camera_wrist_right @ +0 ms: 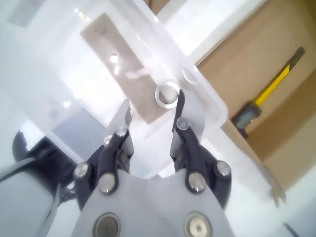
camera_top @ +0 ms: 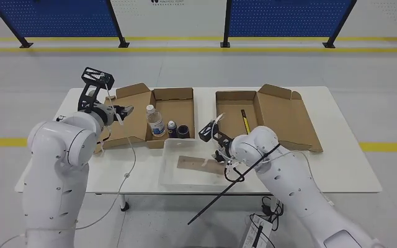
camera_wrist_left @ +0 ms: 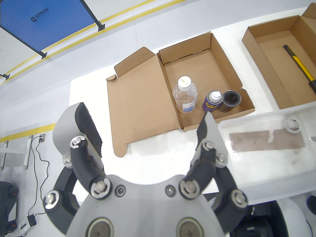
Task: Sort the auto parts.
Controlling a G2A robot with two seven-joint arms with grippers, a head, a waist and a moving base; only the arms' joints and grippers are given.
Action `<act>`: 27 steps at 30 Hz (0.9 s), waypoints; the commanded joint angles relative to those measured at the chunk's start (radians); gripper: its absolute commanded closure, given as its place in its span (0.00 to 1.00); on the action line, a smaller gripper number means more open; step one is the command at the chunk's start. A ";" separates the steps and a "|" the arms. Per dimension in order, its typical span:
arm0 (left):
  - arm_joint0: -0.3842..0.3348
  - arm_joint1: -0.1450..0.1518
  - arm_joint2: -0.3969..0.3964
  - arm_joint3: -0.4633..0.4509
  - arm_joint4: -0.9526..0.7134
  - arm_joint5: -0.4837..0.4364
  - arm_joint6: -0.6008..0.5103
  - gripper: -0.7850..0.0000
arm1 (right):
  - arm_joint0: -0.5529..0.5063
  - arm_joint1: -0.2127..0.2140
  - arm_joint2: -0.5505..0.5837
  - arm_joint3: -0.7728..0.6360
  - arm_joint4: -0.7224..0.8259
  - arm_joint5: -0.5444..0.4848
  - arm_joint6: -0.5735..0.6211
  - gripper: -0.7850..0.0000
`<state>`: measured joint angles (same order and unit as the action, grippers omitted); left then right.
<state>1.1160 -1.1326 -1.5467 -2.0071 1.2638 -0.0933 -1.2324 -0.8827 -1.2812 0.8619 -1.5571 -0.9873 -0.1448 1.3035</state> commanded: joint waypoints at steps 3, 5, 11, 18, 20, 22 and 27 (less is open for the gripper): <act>0.000 0.000 0.000 0.000 0.000 0.000 0.000 0.00 | 0.008 -0.007 -0.025 0.052 -0.004 0.003 -0.009 0.53; 0.000 0.000 0.000 0.000 0.000 0.000 0.000 0.00 | 0.015 -0.012 -0.040 0.076 -0.007 0.001 -0.018 0.53; 0.000 0.000 0.000 0.000 0.000 0.000 0.000 0.00 | 0.037 -0.027 -0.095 0.141 -0.040 -0.006 -0.033 0.53; 0.000 0.000 0.000 0.000 0.000 0.000 0.000 0.00 | 0.056 -0.048 -0.148 0.214 -0.070 0.000 -0.063 0.53; 0.000 0.000 0.000 0.000 0.000 0.000 0.000 0.00 | 0.062 -0.054 -0.158 0.231 -0.071 0.003 -0.071 0.54; 0.000 0.000 0.000 0.000 0.000 0.000 0.000 0.00 | 0.067 -0.059 -0.165 0.249 -0.069 0.005 -0.078 0.54; 0.000 0.000 0.000 0.000 0.000 0.000 0.000 0.00 | 0.080 -0.071 -0.179 0.278 -0.067 0.003 -0.086 0.54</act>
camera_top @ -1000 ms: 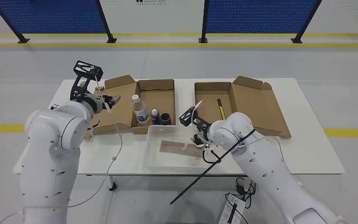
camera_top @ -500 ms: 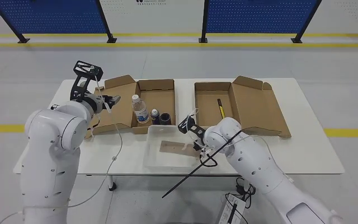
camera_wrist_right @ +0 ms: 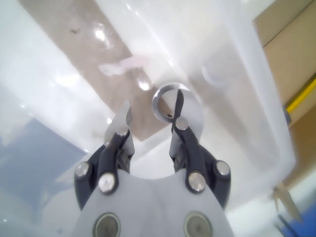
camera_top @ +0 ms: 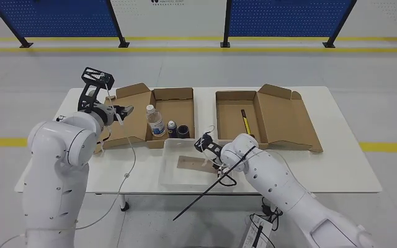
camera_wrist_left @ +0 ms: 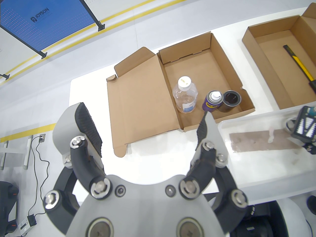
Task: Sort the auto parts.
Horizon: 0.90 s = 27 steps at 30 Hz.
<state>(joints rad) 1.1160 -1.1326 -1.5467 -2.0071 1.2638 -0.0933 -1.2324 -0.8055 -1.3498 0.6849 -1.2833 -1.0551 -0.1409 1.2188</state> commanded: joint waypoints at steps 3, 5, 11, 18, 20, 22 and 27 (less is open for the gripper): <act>0.000 0.000 0.000 0.000 0.000 0.000 0.000 0.00 | 0.008 -0.008 -0.009 0.014 0.003 -0.004 -0.006 0.53; 0.000 0.000 0.000 0.000 0.000 0.000 0.000 0.00 | 0.012 -0.012 -0.013 0.020 0.003 -0.007 -0.007 0.53; 0.000 0.000 0.000 0.000 0.000 0.000 0.000 0.00 | 0.031 -0.023 -0.021 0.036 0.000 -0.016 -0.014 0.53; 0.000 0.000 0.000 0.000 0.000 0.000 0.000 0.00 | 0.045 -0.039 -0.043 0.072 -0.017 -0.024 -0.030 0.53; 0.000 0.000 0.000 0.000 0.000 0.000 0.000 0.00 | 0.047 -0.043 -0.048 0.085 -0.015 -0.026 -0.033 0.53; 0.000 0.000 0.000 0.000 0.000 0.000 0.000 0.00 | 0.048 -0.048 -0.052 0.094 -0.013 -0.027 -0.035 0.53; 0.000 0.000 0.000 0.000 0.000 0.000 0.000 0.00 | 0.049 -0.057 -0.055 0.102 0.001 -0.036 -0.037 0.53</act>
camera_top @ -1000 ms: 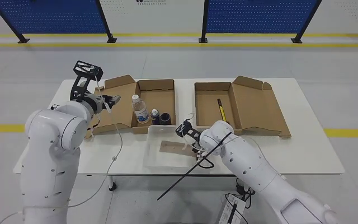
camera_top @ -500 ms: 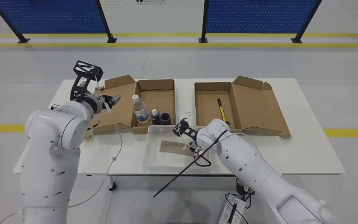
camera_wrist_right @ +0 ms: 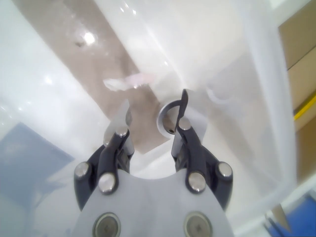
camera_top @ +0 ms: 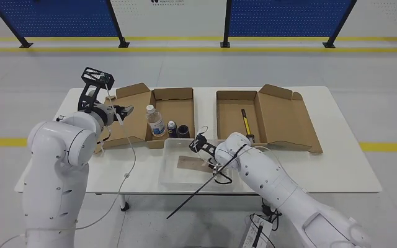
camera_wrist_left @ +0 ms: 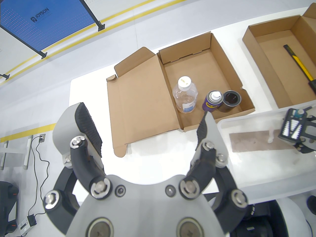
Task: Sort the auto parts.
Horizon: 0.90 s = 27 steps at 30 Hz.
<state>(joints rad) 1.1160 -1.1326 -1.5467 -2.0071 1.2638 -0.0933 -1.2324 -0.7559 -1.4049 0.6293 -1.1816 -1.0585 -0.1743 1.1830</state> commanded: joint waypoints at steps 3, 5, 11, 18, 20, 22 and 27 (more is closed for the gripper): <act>0.000 0.000 0.000 0.000 0.000 0.000 0.000 0.00 | 0.000 -0.005 0.000 -0.005 0.012 -0.009 0.002 0.52; 0.000 0.000 0.000 0.000 0.000 0.000 0.000 0.00 | -0.001 -0.007 0.001 -0.010 0.019 -0.018 0.007 0.52; 0.000 0.000 0.000 0.000 0.000 0.000 0.000 0.00 | -0.011 -0.008 0.009 -0.035 0.063 -0.063 0.034 0.52; 0.000 0.000 0.000 0.000 0.000 0.000 0.000 0.00 | -0.018 -0.008 0.017 -0.081 0.143 -0.144 0.076 0.52; 0.000 0.000 0.000 0.000 0.000 0.000 0.000 0.00 | -0.018 -0.007 0.020 -0.093 0.154 -0.156 0.080 0.52; 0.000 0.000 0.000 0.000 0.000 0.000 0.000 0.00 | -0.012 -0.005 0.024 -0.104 0.135 -0.148 0.086 0.51; 0.000 0.000 0.000 0.000 0.000 0.000 0.000 0.00 | 0.004 0.002 0.045 -0.120 0.052 -0.074 0.101 0.52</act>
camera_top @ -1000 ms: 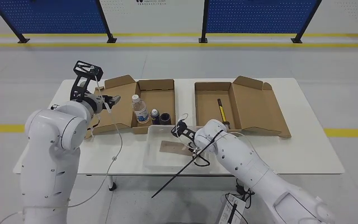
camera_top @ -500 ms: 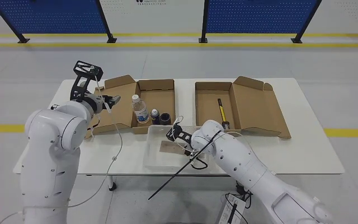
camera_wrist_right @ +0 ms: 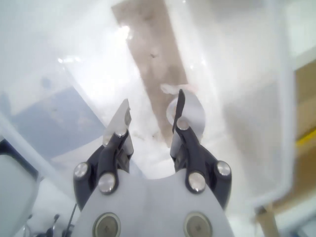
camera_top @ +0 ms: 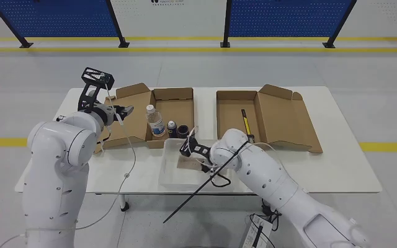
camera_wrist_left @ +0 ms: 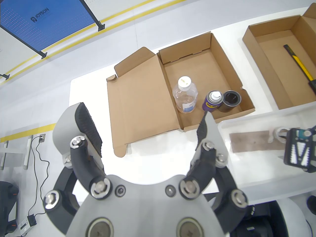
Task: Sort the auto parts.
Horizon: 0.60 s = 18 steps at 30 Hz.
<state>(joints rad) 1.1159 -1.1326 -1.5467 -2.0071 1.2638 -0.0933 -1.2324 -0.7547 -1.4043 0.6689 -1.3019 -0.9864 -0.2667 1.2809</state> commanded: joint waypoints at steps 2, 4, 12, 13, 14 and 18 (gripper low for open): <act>0.000 0.000 0.000 0.000 0.000 0.000 0.000 0.00 | 0.006 0.004 0.017 0.009 -0.042 0.044 0.004 0.52; 0.000 0.000 0.000 0.000 0.000 0.000 0.000 0.00 | 0.009 0.006 0.027 0.028 -0.057 0.066 0.006 0.52; 0.000 0.000 0.000 0.000 0.000 0.000 0.000 0.00 | 0.014 0.000 0.022 0.082 -0.056 0.051 -0.005 0.47; 0.000 0.000 0.000 0.000 0.000 0.000 0.000 0.00 | 0.015 -0.002 0.018 0.089 -0.056 0.052 -0.003 0.48; 0.000 0.000 0.000 0.000 0.000 0.000 0.000 0.00 | 0.015 -0.005 0.013 0.095 -0.057 0.053 -0.003 0.48; 0.000 0.000 0.000 0.000 0.000 0.000 0.000 0.00 | 0.017 -0.014 -0.002 0.126 -0.052 0.062 -0.006 0.51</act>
<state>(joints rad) 1.1160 -1.1326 -1.5467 -2.0071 1.2638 -0.0933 -1.2324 -0.7381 -1.4160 0.6708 -1.1830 -1.0423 -0.2051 1.2749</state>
